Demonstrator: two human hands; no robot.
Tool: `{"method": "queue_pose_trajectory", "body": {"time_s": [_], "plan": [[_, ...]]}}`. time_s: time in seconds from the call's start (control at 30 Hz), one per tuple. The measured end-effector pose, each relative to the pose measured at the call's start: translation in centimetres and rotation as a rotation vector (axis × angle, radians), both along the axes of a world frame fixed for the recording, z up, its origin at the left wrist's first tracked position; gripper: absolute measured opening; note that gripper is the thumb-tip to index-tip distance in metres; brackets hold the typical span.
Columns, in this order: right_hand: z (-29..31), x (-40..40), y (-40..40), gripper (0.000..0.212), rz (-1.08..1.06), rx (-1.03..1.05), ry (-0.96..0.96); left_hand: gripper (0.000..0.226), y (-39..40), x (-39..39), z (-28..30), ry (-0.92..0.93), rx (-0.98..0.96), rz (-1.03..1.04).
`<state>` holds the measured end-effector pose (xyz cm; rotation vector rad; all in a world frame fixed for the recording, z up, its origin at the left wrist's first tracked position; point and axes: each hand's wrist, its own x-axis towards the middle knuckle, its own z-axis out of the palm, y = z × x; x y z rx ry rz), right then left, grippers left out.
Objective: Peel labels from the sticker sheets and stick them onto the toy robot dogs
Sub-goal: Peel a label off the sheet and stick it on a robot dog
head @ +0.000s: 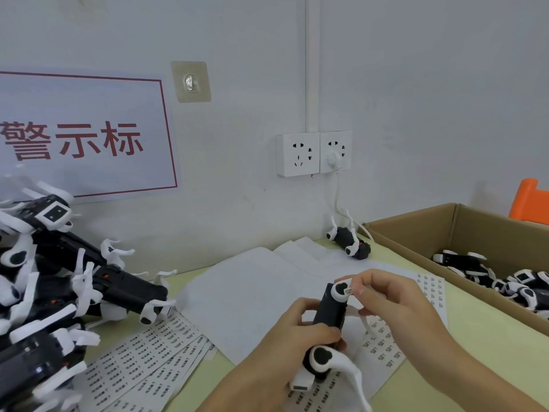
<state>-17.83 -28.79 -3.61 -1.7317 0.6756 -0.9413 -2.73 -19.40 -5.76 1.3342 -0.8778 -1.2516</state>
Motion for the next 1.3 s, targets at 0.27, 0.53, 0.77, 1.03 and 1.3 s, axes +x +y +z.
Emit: {"method": "queue_pose_trajectory", "body": {"time_s": [0.27,0.53,0.77,1.03,1.3], "plan": [[0.1,-0.2,-0.1,0.024,0.021,-0.009,0.128,0.082,0.3,0.3,-0.5,0.079,-0.133,-0.056],[1.4,-1.1,0.0,0.024,-0.039,-0.319,0.349,0.076,0.1,0.3,-1.1,0.036,-0.181,-0.055],[0.9,-1.2,0.6,0.02,-0.029,-0.527,0.461,0.075,0.2,0.2,-1.1,-0.063,-0.191,-0.103],[0.2,-0.8,0.9,0.019,-0.067,-0.653,0.515,0.076,0.1,0.0,-1.2,-0.078,-0.221,-0.059],[-0.2,-0.5,1.1,0.022,-0.096,-0.711,0.453,0.075,0.1,0.0,-1.1,-0.072,-0.222,-0.042]]}}
